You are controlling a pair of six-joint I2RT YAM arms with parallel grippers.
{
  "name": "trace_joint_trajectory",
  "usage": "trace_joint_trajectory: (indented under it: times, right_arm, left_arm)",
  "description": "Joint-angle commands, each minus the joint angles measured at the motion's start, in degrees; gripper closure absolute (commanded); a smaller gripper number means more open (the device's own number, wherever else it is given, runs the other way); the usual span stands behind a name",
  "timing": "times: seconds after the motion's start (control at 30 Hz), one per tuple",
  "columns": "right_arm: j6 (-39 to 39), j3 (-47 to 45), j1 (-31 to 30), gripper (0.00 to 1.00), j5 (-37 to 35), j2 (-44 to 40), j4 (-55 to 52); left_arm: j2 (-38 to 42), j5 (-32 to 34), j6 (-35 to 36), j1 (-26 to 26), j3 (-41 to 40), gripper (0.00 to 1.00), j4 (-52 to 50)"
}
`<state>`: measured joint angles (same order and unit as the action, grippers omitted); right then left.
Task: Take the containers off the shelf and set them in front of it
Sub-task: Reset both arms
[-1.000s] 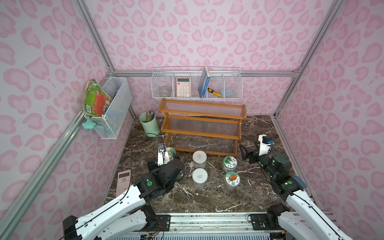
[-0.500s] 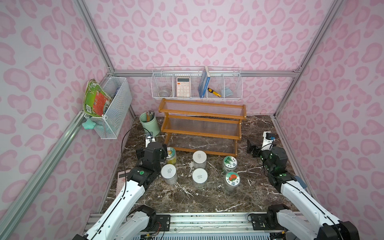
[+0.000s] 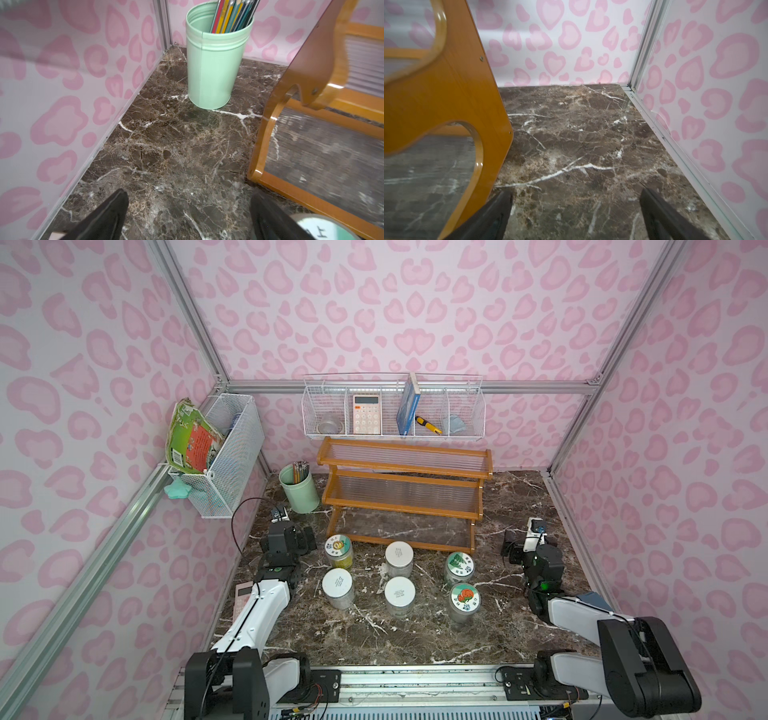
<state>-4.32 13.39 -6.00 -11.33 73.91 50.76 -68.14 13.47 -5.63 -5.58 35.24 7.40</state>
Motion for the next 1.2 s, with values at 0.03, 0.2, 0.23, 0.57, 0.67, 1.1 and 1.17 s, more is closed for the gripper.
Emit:
trace_joint_trajectory:
  times: [0.03,0.2,0.23,0.57,0.67,1.1,1.17]
  right_arm:
    - [2.1,-2.5,-0.1,0.01,-3.4,4.8,16.7]
    - [3.7,-2.8,0.3,0.01,-6.3,7.4,20.7]
    - [3.7,-3.9,0.3,0.01,-6.8,8.9,24.4]
    - [5.8,-9.5,-1.3,0.02,-8.8,17.6,45.3]
    - [5.9,-9.8,-1.4,0.02,-8.9,17.7,46.0]
    - [6.2,-9.3,-2.1,0.01,-11.2,18.0,45.3]
    - [6.2,-9.2,-2.1,0.01,-11.2,18.0,45.3]
  left_arm:
    - [-3.7,-6.1,0.4,-2.2,-0.1,0.06,5.8]
    - [-6.0,-12.2,-1.8,-2.4,-2.8,0.07,11.7]
    - [-6.8,-12.5,-2.1,-2.3,-3.4,0.07,13.4]
    - [-15.7,-12.5,-1.2,-2.3,-8.0,0.02,29.2]
    - [-17.8,-11.7,0.1,-0.9,-7.9,0.00,30.6]
    - [-19.8,-7.8,-0.3,0.0,-9.6,0.00,35.3]
    - [-19.9,-7.4,-0.5,0.0,-9.4,0.01,34.9]
